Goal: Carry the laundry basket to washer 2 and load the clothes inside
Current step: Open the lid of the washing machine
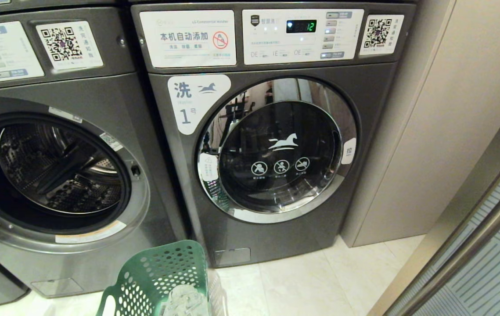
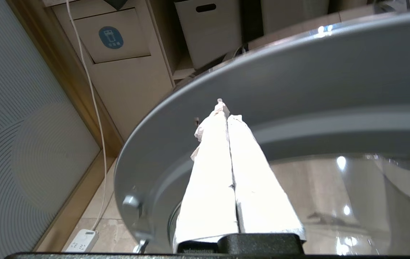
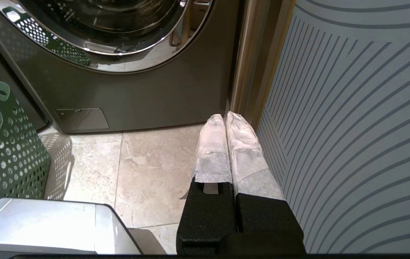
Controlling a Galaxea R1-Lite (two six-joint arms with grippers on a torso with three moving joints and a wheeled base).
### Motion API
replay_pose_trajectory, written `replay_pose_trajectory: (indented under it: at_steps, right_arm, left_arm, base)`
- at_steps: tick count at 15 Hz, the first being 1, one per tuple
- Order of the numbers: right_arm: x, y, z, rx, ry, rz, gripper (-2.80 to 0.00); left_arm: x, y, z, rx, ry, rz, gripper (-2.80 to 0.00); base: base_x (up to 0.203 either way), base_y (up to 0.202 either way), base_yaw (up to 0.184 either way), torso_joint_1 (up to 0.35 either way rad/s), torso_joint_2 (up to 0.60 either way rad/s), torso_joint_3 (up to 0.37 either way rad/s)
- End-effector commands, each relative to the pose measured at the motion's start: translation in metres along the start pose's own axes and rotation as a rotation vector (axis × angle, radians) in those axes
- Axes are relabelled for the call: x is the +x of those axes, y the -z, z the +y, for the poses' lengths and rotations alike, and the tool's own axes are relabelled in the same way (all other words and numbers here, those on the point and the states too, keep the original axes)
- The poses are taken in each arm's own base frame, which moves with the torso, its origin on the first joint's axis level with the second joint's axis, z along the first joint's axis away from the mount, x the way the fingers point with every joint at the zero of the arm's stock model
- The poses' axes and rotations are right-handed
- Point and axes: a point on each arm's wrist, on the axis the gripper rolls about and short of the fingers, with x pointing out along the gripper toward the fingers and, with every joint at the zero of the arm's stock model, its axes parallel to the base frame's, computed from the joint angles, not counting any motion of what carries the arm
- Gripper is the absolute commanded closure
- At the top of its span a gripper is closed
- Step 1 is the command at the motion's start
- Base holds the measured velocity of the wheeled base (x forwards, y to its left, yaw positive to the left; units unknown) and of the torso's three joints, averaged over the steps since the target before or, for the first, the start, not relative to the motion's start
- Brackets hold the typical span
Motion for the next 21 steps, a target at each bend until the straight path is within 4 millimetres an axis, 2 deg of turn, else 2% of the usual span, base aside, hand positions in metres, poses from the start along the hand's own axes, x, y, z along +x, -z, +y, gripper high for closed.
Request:
replay_pose_trajectory:
  at_steps: [1,2,4,6,8,9,10,11,13,16,19,21]
  right_arm:
    - [0.000,0.000,0.000,-0.001,0.000,0.001,0.00]
    - [0.000,0.000,0.000,-0.001,-0.001,0.001,0.00]
    - [0.000,0.000,0.000,-0.001,-0.002,0.001,0.00]
    - [0.000,0.000,0.000,-0.001,-0.002,0.001,0.00]
    - [0.000,0.000,0.000,-0.001,0.000,0.001,0.00]
    - [0.000,0.000,0.000,-0.001,-0.001,0.001,0.00]
    - [0.000,0.000,0.000,0.000,-0.001,0.001,0.00]
    - [0.000,0.000,0.000,-0.001,-0.002,0.001,0.00]
    - [0.000,0.000,0.000,-0.001,-0.002,0.001,0.00]
    - [0.000,0.000,0.000,0.001,-0.001,0.000,0.00]
    - [0.000,0.000,0.000,0.001,0.000,0.001,0.00]
    - [0.000,0.000,0.000,0.001,-0.002,0.001,0.00]
  left_arm:
    - [-0.015,-0.015,0.014,-0.003,0.030,-0.007,0.00]
    - [-0.033,-0.023,0.021,0.003,0.082,-0.007,0.00]
    - [-0.081,-0.033,0.033,0.023,0.267,-0.006,0.00]
    - [-0.142,-0.014,0.036,0.078,0.542,0.030,0.00]
    - [-0.213,0.020,0.041,0.154,0.830,0.078,0.00]
    - [-0.250,0.036,0.049,0.191,0.986,0.077,0.00]
    - [-0.282,0.049,0.066,0.212,1.134,0.051,0.00]
    - [-0.305,0.058,0.089,0.206,1.254,0.000,0.00]
    - [-0.327,0.079,0.132,0.176,1.431,-0.094,0.00]
    - [-0.332,0.106,0.179,0.121,1.613,-0.159,0.00]
    - [-0.327,0.140,0.211,0.116,1.776,-0.100,0.00]
    - [-0.326,0.156,0.225,0.081,1.860,-0.099,0.00]
  base:
    - [0.000,0.000,0.000,0.000,0.00,0.000]
    - [0.000,0.000,0.000,0.000,0.00,0.000]
    - [0.000,0.000,0.000,0.000,0.00,0.000]
    - [0.000,0.000,0.000,0.000,0.00,0.000]
    - [0.000,0.000,0.000,0.000,0.00,0.000]
    - [0.000,0.000,0.000,0.000,0.00,0.000]
    - [0.000,0.000,0.000,0.000,0.00,0.000]
    - [0.000,0.000,0.000,0.000,0.00,0.000]
    - [0.000,0.000,0.000,0.000,0.00,0.000]
    - [0.000,0.000,0.000,0.000,0.00,0.000]
    - [0.000,0.000,0.000,0.000,0.00,0.000]
    - [0.000,0.000,0.000,0.000,0.00,0.000]
